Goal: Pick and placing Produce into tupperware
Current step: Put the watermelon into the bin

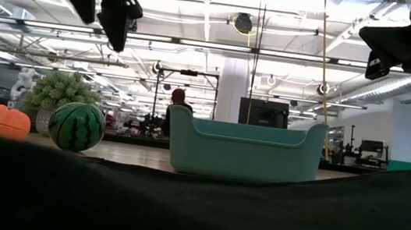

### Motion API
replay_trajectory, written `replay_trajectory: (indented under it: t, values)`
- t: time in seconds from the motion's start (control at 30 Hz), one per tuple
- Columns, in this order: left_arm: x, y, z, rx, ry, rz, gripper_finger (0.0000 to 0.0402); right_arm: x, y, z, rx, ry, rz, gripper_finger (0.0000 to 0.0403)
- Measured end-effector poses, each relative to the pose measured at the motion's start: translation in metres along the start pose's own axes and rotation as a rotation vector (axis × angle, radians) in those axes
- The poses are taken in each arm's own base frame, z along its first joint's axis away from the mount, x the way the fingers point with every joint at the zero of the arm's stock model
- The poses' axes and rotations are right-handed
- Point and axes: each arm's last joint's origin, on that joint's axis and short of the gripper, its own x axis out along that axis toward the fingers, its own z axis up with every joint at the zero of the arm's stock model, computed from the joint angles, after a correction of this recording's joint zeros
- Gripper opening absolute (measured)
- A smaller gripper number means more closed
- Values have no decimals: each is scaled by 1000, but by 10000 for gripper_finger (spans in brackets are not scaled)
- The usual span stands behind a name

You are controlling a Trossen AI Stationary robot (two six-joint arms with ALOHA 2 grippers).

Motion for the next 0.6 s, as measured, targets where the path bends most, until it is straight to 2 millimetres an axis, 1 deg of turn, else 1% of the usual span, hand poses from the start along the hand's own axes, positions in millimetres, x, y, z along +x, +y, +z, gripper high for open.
replay_trajectory:
  t: [0.1, 0.3, 0.37, 0.47, 0.6]
  values:
    - [3, 0, -1, -13, -4, 0, 363, 0, 0, 0, 0, 0, 0, 0]
    - [3, 0, -1, -139, -4, 5, 363, 0, 0, 0, 6, 0, 0, 0]
    - [3, -1, -1, -144, 3, 7, 363, 0, 0, 0, 6, 1, 0, 0]
    - [3, -5, -2, -46, 4, 13, 363, 0, 0, 0, 7, 5, 0, 0]
    - [3, -8, -2, 132, 5, 87, 363, 0, 0, -1, 7, 6, 0, 0]
